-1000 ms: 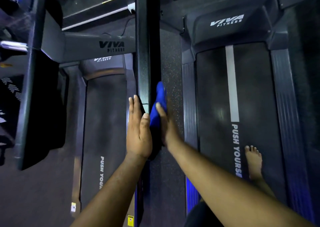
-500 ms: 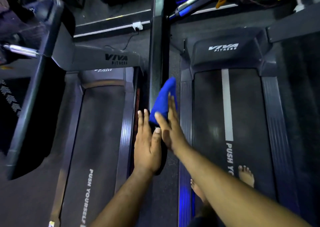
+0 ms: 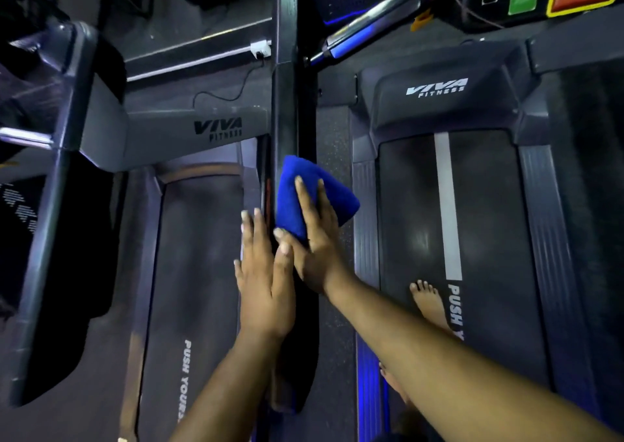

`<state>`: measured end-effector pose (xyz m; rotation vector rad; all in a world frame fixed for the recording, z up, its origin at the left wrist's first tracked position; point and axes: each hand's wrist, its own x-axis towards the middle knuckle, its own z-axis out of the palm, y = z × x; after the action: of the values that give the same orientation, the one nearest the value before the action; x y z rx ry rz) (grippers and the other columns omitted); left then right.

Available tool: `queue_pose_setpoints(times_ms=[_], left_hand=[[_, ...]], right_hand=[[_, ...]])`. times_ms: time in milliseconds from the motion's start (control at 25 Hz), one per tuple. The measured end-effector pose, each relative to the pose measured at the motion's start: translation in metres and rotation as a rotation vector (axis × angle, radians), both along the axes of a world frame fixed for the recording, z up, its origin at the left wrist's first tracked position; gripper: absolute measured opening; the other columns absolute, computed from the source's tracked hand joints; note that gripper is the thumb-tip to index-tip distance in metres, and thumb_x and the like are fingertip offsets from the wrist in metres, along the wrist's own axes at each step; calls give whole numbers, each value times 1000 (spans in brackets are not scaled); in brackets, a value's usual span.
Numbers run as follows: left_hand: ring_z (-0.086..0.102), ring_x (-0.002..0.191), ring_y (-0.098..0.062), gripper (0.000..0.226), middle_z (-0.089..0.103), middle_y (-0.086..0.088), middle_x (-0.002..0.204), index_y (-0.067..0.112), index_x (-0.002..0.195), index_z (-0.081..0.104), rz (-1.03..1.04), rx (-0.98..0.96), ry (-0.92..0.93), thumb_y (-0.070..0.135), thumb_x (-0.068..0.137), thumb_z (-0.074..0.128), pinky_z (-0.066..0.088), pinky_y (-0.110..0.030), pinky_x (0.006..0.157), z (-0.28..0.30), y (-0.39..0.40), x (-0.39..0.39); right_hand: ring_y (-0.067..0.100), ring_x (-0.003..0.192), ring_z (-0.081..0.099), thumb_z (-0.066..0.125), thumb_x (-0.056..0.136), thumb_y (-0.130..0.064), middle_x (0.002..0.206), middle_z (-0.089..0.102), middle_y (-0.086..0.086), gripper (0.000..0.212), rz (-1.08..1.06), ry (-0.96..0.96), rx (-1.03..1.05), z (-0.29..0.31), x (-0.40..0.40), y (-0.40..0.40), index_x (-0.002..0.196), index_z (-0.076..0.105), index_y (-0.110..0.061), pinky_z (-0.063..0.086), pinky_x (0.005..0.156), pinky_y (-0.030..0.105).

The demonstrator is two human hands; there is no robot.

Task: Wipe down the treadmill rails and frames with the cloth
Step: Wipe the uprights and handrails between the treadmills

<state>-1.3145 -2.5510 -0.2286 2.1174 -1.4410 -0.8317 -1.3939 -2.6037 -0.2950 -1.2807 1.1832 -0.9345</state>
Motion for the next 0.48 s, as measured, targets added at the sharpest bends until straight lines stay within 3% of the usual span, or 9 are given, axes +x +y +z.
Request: queue_pose_setpoints(times_ms=[80, 200, 400, 480], left_hand=[[-7, 149, 6, 82, -4, 14, 166, 31, 158, 3, -46, 1, -47, 73, 90, 19, 0, -47, 124, -3, -40, -1], [-1, 151, 4, 84, 0, 10, 166, 22, 159, 5, -76, -36, -83, 70, 93, 26, 11, -38, 126, -14, -61, -6], [-2, 152, -1, 83, -3, 21, 165, 26, 160, 12, -116, -13, -99, 74, 93, 27, 16, -39, 124, -9, -65, -7], [-2, 152, -2, 84, -2, 17, 166, 26, 160, 10, -117, 3, -134, 74, 93, 26, 17, -40, 124, -8, -69, -8]], right_hand=[[22, 154, -8, 55, 86, -57, 167, -9, 4, 78, 2, 20, 7, 8, 4, -61, 152, 13, -53, 1, 123, 50], [28, 154, -2, 53, 88, -48, 167, 2, 16, 75, -72, 34, -20, 12, 0, -159, 156, 22, -37, 10, 122, 55], [27, 154, 2, 43, 87, -51, 165, -3, -8, 72, -11, -84, -15, 1, -2, -80, 154, 18, -41, 12, 122, 56], [27, 154, 2, 43, 89, -54, 167, 2, 1, 71, -51, -94, 3, -5, 0, -113, 153, 16, -39, 8, 124, 52]])
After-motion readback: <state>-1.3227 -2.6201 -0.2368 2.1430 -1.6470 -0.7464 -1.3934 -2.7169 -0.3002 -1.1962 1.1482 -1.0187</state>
